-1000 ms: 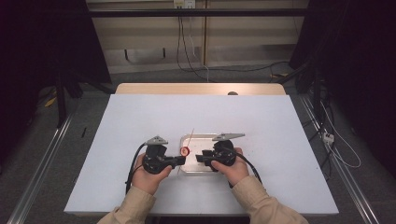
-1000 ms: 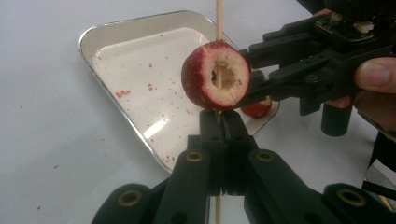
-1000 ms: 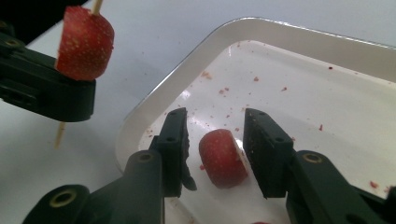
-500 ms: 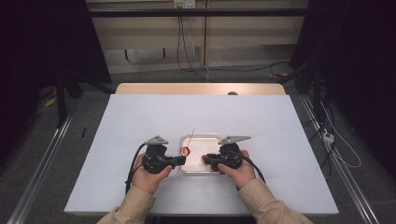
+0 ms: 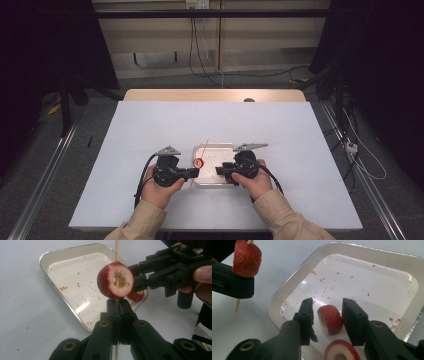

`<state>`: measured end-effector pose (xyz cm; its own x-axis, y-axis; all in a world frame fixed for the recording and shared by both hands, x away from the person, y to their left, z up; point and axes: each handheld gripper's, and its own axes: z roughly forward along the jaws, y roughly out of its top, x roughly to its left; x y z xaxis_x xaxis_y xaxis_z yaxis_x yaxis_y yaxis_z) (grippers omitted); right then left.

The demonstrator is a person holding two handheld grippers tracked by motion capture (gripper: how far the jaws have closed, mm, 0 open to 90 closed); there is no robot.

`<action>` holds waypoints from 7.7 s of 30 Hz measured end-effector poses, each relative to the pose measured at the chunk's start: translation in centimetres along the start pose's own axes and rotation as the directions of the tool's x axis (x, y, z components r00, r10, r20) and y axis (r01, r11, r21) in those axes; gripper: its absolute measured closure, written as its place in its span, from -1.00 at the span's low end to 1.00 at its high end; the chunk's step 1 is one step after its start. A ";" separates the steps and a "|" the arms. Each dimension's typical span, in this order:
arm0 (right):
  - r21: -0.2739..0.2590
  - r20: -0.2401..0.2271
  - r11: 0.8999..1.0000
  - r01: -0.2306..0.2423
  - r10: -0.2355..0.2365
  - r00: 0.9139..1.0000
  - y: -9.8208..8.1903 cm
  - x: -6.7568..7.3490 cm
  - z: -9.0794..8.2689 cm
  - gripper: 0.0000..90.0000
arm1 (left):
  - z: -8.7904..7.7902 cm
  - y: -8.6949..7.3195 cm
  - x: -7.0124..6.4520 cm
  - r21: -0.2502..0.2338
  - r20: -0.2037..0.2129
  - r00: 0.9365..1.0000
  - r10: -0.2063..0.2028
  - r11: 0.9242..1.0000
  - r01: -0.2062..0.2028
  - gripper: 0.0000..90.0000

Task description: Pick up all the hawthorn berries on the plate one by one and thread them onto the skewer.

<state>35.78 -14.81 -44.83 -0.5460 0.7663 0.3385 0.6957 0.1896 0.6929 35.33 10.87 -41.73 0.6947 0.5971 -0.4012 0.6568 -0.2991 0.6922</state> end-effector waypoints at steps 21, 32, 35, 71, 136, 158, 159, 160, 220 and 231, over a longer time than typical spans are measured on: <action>0.016 -0.013 0.999 -0.041 0.041 0.999 -0.5 -0.4 -1.5 0.66 | 0.1 0.4 -0.2 0.005 0.012 1.000 0.008 1.000 -0.008 0.99; -0.210 -0.073 0.950 -0.231 0.220 0.973 2.3 -1.5 -4.0 0.66 | 1.2 -0.1 -1.2 0.044 0.051 0.999 0.017 0.999 -0.019 0.99; -0.254 -0.067 0.939 -0.231 0.221 0.973 3.0 -1.3 -4.5 0.66 | 1.8 -0.3 -1.8 0.061 0.075 0.997 0.024 0.998 -0.029 0.99; -0.351 -0.115 0.901 -0.255 0.229 0.967 4.0 0.3 -4.9 0.66 | 2.6 -0.5 -2.3 -0.004 0.097 0.995 -0.018 1.000 0.018 0.99; -0.309 -0.139 0.925 -0.222 0.187 0.973 2.4 1.1 -3.6 0.01 | 2.6 -0.1 -1.5 -0.069 0.078 0.996 -0.034 0.997 0.040 0.99; -0.267 -0.147 0.943 -0.197 0.163 0.976 2.3 1.3 -3.1 0.19 | 2.6 -0.1 -1.8 -0.076 0.083 0.996 -0.009 0.997 0.016 0.99; -0.269 -0.155 0.944 -0.193 0.156 0.976 2.3 1.3 -3.1 0.39 | 2.6 -0.1 -1.8 -0.079 0.086 0.996 -0.008 0.997 0.015 0.99; -0.269 -0.154 0.944 -0.191 0.153 0.976 2.3 1.4 -3.0 0.48 | 2.6 -0.1 -1.8 -0.082 0.091 0.996 -0.011 0.996 0.018 0.99; -0.291 -0.179 0.948 -0.130 0.079 0.981 2.2 1.0 -3.0 0.33 | 2.9 -0.1 -1.5 0.023 0.109 0.992 -0.058 0.998 0.056 1.00; -0.268 -0.075 0.961 -0.063 0.045 0.996 1.3 -0.9 -4.8 -0.35 | 1.6 0.0 -0.8 -0.004 0.082 0.996 -0.038 0.999 0.038 1.00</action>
<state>34.91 -18.22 -41.16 -0.5481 0.7257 0.4159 0.5784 -0.0304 0.8152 35.24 9.25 -42.36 0.6911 0.5448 -0.4750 0.6817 -0.2731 0.6787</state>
